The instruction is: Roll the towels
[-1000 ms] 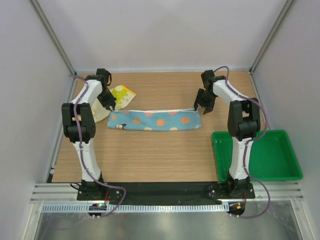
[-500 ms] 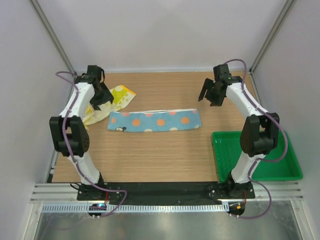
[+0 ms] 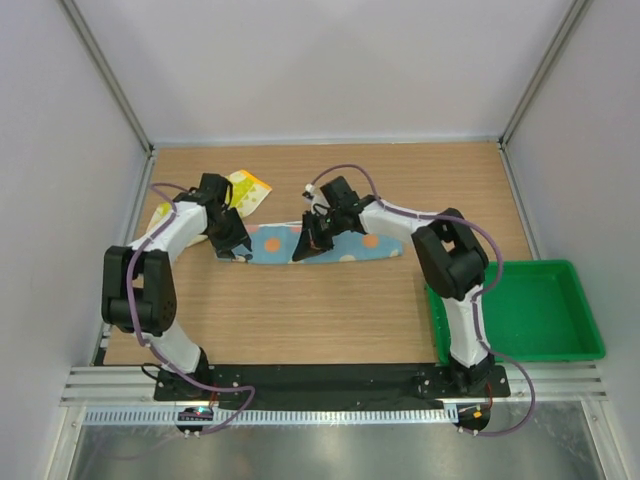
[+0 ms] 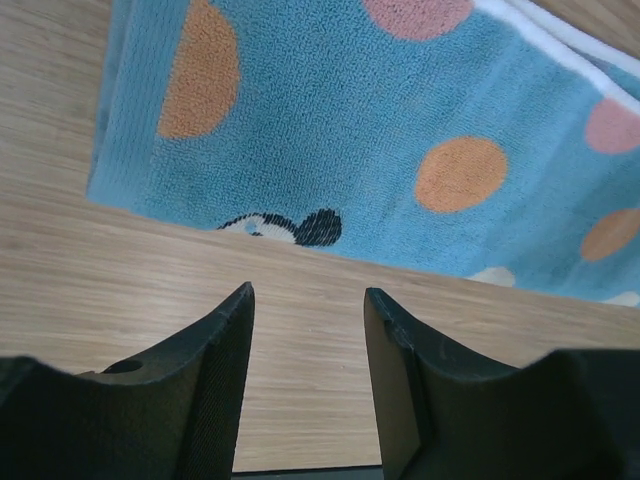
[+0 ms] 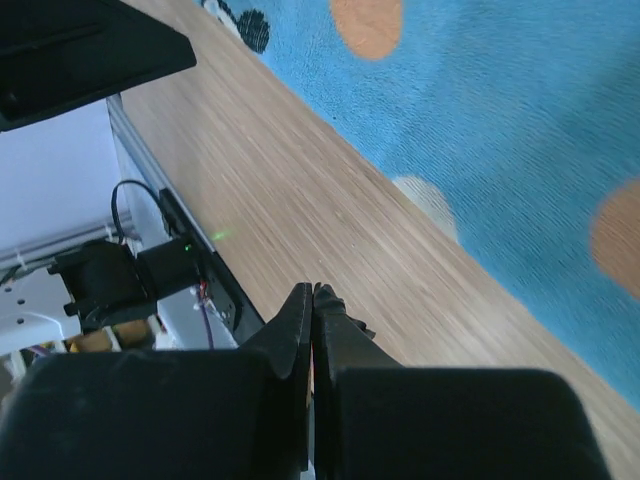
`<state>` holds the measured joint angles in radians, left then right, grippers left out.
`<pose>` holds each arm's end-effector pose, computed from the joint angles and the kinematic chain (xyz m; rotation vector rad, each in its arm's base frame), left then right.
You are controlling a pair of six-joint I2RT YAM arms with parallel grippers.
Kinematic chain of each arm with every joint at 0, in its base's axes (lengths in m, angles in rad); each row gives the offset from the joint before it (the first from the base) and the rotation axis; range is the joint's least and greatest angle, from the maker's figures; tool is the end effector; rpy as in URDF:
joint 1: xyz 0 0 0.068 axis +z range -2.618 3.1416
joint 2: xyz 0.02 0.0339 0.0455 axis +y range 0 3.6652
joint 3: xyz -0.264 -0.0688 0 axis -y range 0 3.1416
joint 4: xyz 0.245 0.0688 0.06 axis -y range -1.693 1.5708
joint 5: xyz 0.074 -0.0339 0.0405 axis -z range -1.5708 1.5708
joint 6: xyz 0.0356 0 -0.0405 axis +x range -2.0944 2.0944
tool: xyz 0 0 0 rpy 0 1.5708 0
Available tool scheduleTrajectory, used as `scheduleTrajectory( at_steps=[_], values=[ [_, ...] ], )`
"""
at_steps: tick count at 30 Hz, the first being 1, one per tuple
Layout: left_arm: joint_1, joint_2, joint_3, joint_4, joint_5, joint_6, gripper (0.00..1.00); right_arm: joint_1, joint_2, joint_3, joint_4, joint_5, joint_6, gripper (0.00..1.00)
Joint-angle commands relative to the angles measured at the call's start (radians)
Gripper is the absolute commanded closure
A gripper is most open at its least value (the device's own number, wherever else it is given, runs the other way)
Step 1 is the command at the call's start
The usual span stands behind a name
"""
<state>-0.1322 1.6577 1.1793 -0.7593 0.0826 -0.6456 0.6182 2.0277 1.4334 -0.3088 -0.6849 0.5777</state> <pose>0.3206 -0.0456 0.2135 -0.7045 2.7618 -0.2907 0.3422 0.2710 0.1832 -0.3837 2.6601 1.3067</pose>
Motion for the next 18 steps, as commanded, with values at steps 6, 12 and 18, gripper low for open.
scheduleTrajectory(
  at_steps=[6,12,18],
  values=[
    [0.019,0.068,-0.009,0.112,0.005,-0.028,0.56,0.043,0.149,0.114,0.174,-0.218,0.033,0.99],
    [0.057,0.108,-0.024,0.124,-0.063,-0.069,0.6,0.034,0.218,0.142,0.242,-0.272,0.069,0.99],
    [0.072,0.155,-0.026,0.103,-0.122,-0.083,0.63,0.031,0.269,0.136,0.401,-0.327,0.169,0.99]
  ],
)
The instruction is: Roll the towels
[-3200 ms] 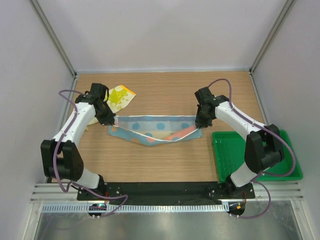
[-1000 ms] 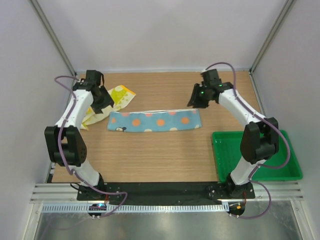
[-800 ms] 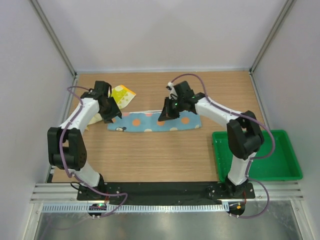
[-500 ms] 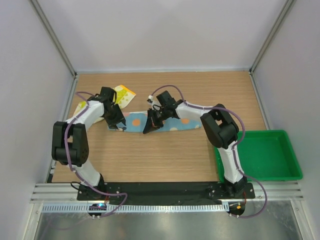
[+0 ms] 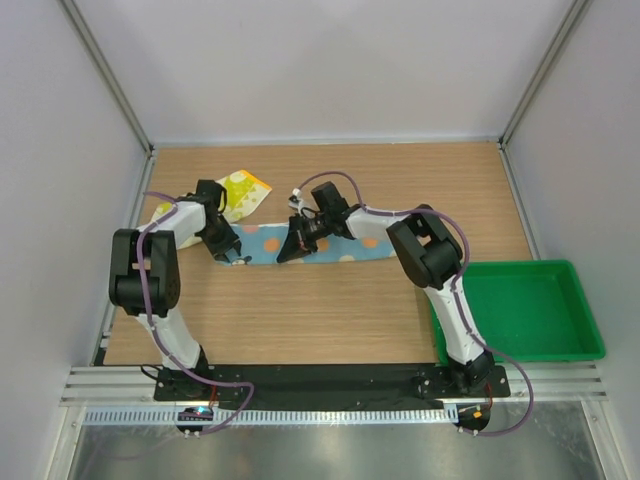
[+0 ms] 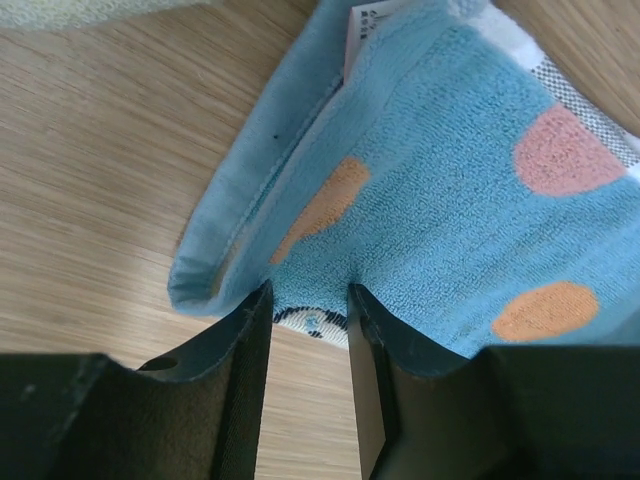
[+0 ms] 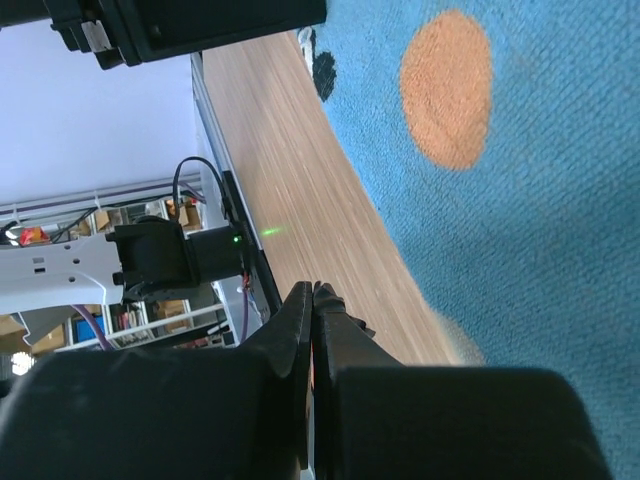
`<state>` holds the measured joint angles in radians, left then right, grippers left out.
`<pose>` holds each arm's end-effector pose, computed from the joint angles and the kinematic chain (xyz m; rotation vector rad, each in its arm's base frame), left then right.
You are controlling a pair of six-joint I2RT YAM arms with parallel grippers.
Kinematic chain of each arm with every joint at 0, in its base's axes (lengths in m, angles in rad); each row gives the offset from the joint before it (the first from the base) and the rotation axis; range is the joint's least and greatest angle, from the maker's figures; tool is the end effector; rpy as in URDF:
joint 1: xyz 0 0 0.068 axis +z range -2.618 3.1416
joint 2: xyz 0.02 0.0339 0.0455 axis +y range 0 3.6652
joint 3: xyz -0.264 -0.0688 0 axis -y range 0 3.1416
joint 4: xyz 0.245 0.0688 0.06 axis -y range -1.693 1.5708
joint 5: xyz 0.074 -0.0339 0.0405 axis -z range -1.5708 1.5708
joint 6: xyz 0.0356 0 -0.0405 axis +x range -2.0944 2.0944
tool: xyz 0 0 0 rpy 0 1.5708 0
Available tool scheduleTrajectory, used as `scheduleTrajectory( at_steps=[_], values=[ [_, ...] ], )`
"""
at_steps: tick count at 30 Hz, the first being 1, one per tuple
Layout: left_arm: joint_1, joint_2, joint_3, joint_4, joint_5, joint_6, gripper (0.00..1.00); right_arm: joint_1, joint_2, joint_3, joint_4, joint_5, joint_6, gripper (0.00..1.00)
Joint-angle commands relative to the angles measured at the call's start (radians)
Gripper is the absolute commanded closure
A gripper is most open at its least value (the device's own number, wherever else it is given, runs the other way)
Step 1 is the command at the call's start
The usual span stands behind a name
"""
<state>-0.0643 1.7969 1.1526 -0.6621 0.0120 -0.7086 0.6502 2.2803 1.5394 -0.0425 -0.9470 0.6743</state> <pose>0.3390 -0.0223 0.1658 -0.9150 2.7485 -0.1613 0.3649 0.3138 0.1258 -0.5150 2.5717 1.6918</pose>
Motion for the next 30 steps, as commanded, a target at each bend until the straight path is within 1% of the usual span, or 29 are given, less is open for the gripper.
scheduleTrajectory(
  at_steps=[1,6,8,12,14,21,24,30],
  values=[
    [0.006,0.024,0.002,0.004,-0.053,-0.02,0.63,-0.001,0.036,0.042,0.136,-0.064,0.073,0.99],
    [0.006,0.032,0.01,-0.014,-0.082,-0.02,0.64,-0.015,0.073,0.044,0.13,-0.049,0.056,0.99],
    [0.008,0.03,0.012,-0.022,-0.09,-0.019,0.64,-0.024,0.074,0.034,0.116,-0.029,0.025,0.99],
    [0.009,0.033,0.012,-0.027,-0.098,-0.019,0.64,-0.035,0.059,0.018,-0.046,0.02,-0.093,0.99],
    [0.009,0.035,0.013,-0.03,-0.104,-0.019,0.65,-0.046,0.056,0.008,-0.094,0.043,-0.142,0.99],
    [0.011,0.041,0.024,-0.059,-0.153,-0.015,0.67,-0.107,0.073,-0.071,-0.08,0.039,-0.159,0.99],
    [0.015,0.047,0.032,-0.07,-0.161,-0.014,0.67,-0.13,0.051,-0.12,-0.065,0.028,-0.153,0.99],
    [0.021,0.056,0.045,-0.077,-0.168,-0.009,0.67,-0.187,-0.047,-0.237,-0.008,-0.009,-0.136,0.99]
  ],
)
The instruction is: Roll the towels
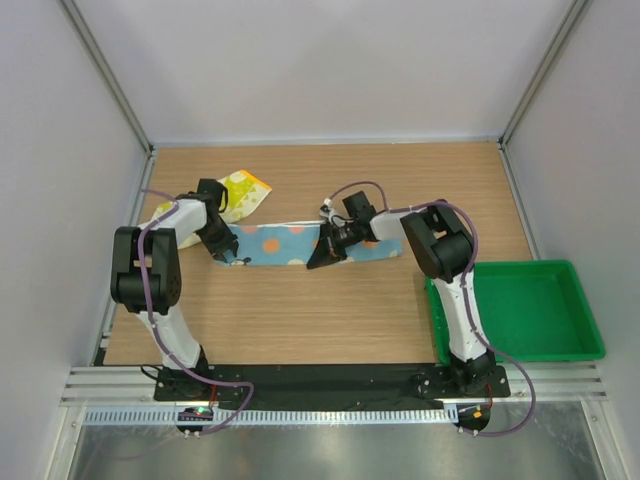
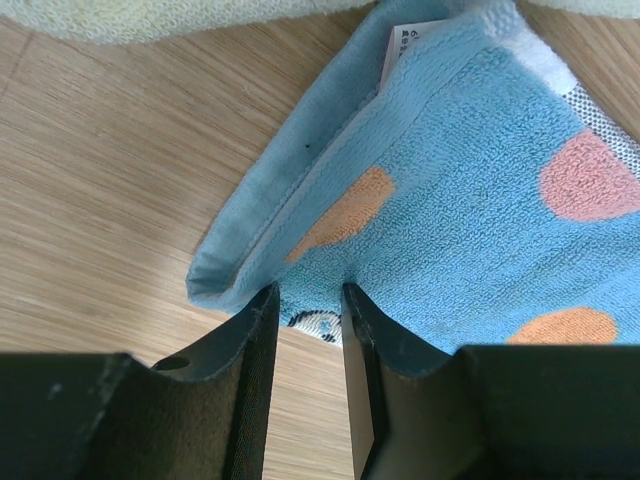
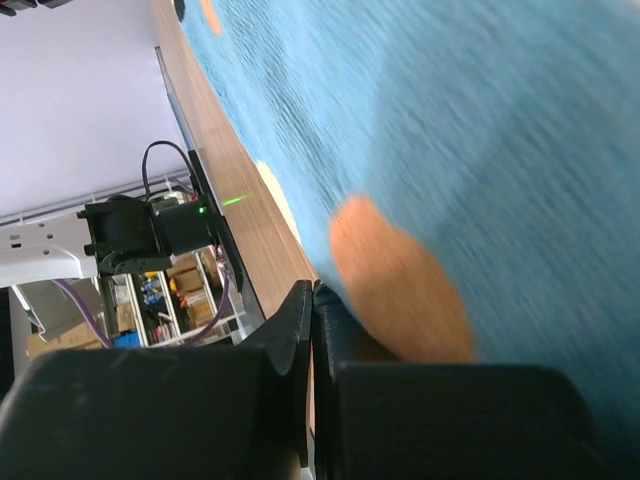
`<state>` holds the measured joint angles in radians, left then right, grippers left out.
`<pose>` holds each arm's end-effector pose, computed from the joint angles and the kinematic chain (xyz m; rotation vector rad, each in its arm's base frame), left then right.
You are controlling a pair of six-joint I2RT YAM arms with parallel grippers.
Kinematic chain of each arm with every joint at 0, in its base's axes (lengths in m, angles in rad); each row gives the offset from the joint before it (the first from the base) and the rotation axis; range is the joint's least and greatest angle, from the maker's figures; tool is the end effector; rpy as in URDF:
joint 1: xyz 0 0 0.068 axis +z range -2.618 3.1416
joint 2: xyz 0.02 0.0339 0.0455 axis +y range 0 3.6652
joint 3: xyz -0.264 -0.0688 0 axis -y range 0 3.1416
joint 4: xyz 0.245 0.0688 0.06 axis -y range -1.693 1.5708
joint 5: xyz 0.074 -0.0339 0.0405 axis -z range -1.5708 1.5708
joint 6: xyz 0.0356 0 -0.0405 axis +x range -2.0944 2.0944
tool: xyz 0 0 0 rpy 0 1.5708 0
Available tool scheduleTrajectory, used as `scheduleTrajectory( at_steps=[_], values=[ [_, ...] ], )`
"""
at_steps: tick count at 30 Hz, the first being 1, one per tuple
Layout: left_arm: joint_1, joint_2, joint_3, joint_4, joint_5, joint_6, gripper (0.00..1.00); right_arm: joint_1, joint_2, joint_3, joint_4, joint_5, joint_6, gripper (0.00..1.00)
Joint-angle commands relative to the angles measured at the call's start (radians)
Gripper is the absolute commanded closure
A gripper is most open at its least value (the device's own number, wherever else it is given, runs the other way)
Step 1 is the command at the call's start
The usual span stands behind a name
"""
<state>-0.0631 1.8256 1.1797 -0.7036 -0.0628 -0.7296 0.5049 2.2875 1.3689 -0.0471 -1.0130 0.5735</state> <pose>0.3418 -0.0194 0.1626 -0.9625 2.7495 -0.0405 0.3728 0.2405 0.0779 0.3606 -2.6129 -1.6538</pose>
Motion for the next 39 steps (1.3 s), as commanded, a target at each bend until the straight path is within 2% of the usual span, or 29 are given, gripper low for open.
scheduleTrajectory(
  at_steps=[1,9,17,27,34,39],
  values=[
    [0.02,0.027,0.018,-0.039,-0.095,0.012,0.67,-0.051,-0.065,-0.08,0.001,0.053,-0.034,0.99],
    [0.023,0.035,0.032,-0.054,-0.123,0.019,0.68,-0.173,-0.138,-0.178,0.081,0.011,0.009,0.99],
    [0.042,0.041,0.052,-0.068,-0.127,0.029,0.69,-0.258,-0.152,-0.171,-0.025,0.037,-0.07,0.99],
    [0.059,0.05,0.081,-0.102,-0.138,0.038,0.69,-0.315,-0.166,-0.226,-0.036,0.056,-0.098,0.99],
    [0.091,0.044,0.09,-0.115,-0.152,0.032,0.7,-0.37,-0.232,-0.28,-0.051,0.14,-0.119,0.99],
    [0.105,0.055,0.09,-0.12,-0.134,0.027,0.71,-0.419,-0.269,-0.379,0.024,0.201,-0.077,0.99]
  ],
)
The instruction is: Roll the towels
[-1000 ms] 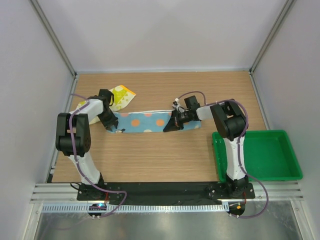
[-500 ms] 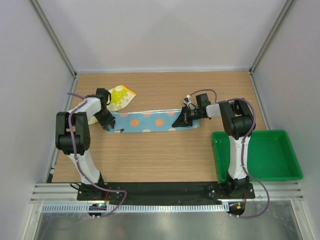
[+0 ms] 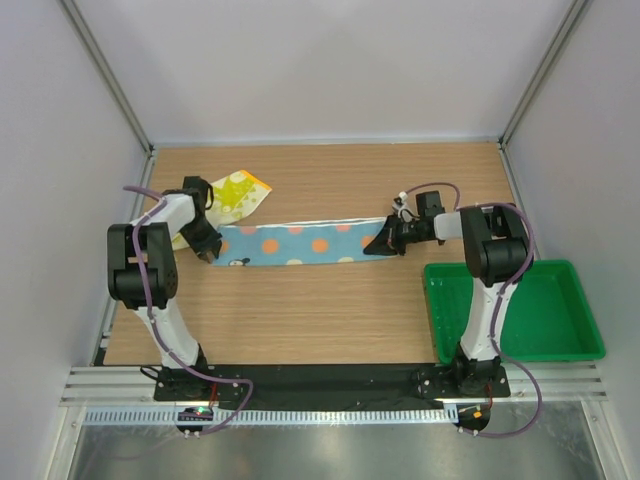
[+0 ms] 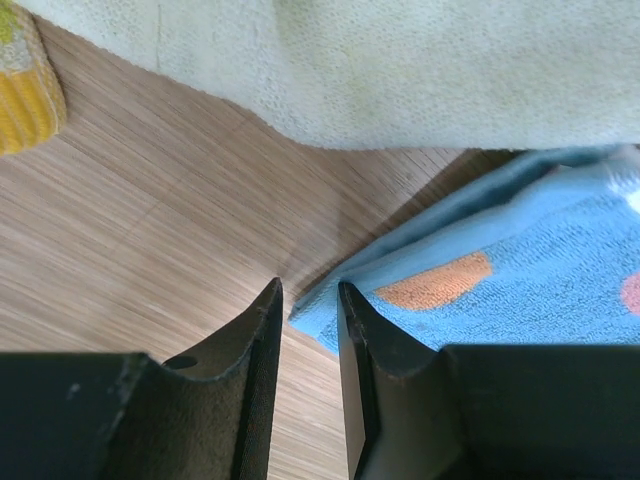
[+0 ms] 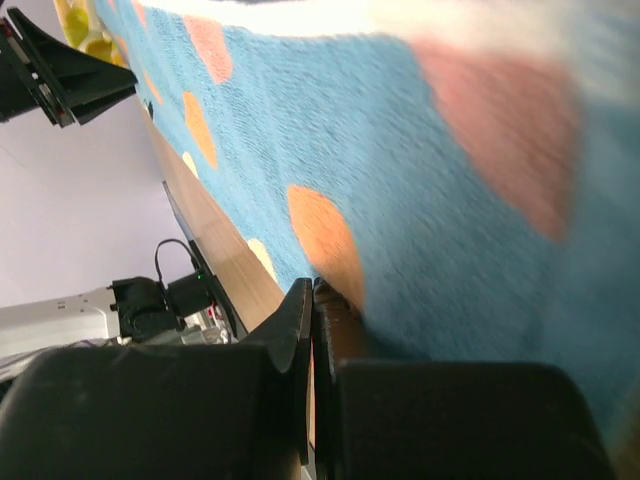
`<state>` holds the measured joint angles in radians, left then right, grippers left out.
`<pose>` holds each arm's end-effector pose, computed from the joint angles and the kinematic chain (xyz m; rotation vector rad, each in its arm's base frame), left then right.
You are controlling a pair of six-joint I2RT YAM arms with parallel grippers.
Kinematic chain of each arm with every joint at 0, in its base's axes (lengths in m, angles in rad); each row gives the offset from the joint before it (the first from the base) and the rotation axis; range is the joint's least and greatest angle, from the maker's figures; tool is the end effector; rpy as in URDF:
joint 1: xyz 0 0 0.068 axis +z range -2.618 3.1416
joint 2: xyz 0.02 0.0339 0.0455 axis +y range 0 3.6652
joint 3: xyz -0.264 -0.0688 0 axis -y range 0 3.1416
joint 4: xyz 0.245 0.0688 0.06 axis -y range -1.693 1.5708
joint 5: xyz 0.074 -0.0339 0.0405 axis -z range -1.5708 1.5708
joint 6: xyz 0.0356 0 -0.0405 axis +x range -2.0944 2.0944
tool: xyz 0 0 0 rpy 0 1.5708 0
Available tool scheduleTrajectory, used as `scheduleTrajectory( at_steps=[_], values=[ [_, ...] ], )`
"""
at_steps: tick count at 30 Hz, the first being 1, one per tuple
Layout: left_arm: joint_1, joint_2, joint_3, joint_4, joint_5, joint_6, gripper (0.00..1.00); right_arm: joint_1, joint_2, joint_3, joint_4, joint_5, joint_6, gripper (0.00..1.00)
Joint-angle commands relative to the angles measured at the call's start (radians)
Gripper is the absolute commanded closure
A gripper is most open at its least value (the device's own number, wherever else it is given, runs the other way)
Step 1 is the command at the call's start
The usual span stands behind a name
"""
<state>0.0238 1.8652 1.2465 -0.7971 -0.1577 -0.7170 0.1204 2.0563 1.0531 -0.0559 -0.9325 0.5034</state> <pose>0.3476 0.0139 0.1651 -1.0808 2.7334 0.1409 0.3660 0.0731 0.0896 0.1578 2.5997 1.4441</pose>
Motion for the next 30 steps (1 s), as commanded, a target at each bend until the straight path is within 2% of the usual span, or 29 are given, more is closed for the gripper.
scheduleTrajectory(
  at_steps=[1,4,10,14,15,17,21,24,25,28,30],
  values=[
    [0.018,0.018,0.025,-0.028,-0.037,0.013,0.71,-0.044,-0.051,-0.074,0.044,0.126,0.004,0.99],
    [0.021,0.022,0.028,-0.034,-0.04,0.01,0.71,-0.076,-0.073,-0.097,0.051,0.173,0.018,0.99],
    [0.024,0.019,0.031,-0.036,-0.055,-0.001,0.71,-0.088,-0.163,-0.105,-0.044,0.309,0.009,0.98],
    [0.025,0.015,0.033,-0.039,-0.052,-0.001,0.73,-0.088,-0.232,-0.035,-0.202,0.437,-0.02,0.96],
    [0.027,0.009,0.034,-0.04,-0.049,-0.001,0.73,-0.088,-0.258,-0.019,-0.229,0.457,-0.022,0.95],
    [0.024,-0.014,0.037,-0.045,-0.034,0.007,0.73,-0.085,-0.295,0.011,-0.317,0.532,-0.02,0.87],
    [0.019,-0.098,0.062,-0.063,-0.054,0.03,0.63,-0.077,-0.401,0.085,-0.442,0.649,-0.031,0.63],
    [0.021,-0.147,0.109,-0.1,-0.059,0.056,0.5,-0.074,-0.473,0.126,-0.525,0.722,-0.023,0.61],
    [0.021,-0.17,0.119,-0.108,-0.057,0.062,0.42,-0.074,-0.507,0.133,-0.554,0.73,-0.019,0.6],
    [0.019,-0.231,0.145,-0.119,-0.036,0.08,0.32,-0.067,-0.553,0.128,-0.593,0.745,0.015,0.58],
    [0.019,-0.265,0.137,-0.113,-0.014,0.1,0.31,-0.044,-0.578,0.105,-0.611,0.764,0.039,0.54]
  ],
)
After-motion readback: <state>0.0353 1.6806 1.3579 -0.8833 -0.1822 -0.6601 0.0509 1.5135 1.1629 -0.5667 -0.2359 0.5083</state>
